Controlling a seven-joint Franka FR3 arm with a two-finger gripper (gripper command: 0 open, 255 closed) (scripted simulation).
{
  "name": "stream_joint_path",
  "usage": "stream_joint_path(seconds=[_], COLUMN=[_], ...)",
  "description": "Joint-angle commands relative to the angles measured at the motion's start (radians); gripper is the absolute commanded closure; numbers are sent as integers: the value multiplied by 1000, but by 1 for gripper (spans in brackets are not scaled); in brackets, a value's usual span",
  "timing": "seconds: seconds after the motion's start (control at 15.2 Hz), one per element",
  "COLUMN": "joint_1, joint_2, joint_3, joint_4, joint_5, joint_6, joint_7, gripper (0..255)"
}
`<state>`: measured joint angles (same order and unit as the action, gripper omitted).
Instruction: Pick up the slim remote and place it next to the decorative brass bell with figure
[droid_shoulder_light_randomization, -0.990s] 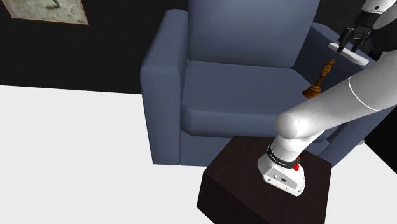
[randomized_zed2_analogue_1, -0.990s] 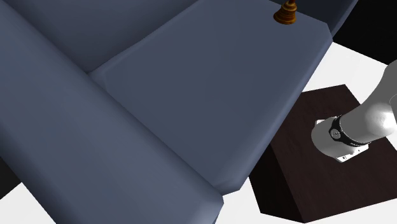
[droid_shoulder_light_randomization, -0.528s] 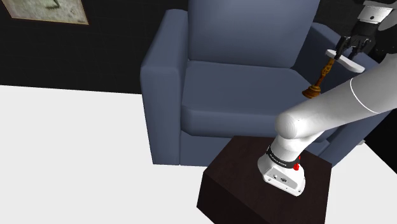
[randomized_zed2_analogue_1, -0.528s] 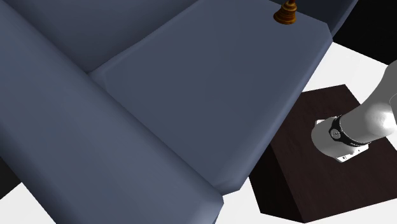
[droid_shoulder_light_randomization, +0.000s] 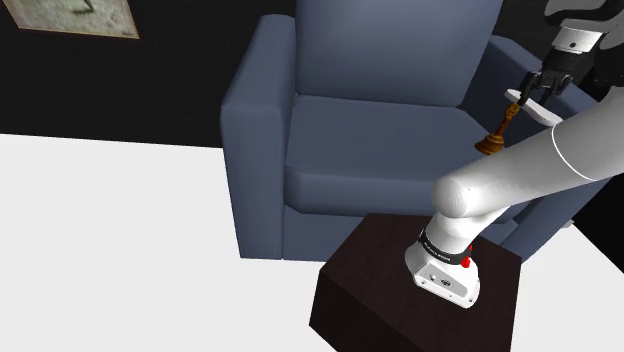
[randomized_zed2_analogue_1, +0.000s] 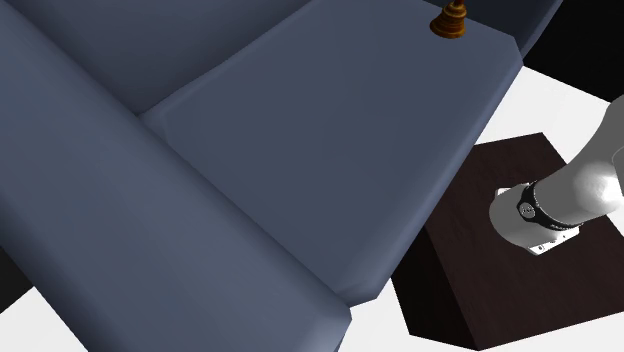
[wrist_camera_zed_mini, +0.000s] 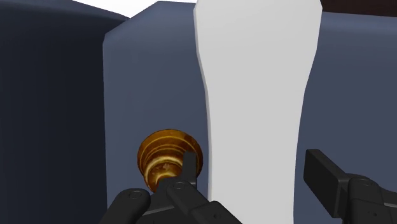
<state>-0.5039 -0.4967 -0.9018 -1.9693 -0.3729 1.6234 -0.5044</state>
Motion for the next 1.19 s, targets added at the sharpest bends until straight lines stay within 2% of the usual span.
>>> stream_joint_path(seconds=[0.0, 1.12], joint_1=[-5, -8], joint_2=[-8, -1], joint_3=[-3, -83], joint_4=[-33, -240], joint_5=[-8, -47], joint_6=[27, 249], joint_7=[4, 18], gripper=[255, 255])
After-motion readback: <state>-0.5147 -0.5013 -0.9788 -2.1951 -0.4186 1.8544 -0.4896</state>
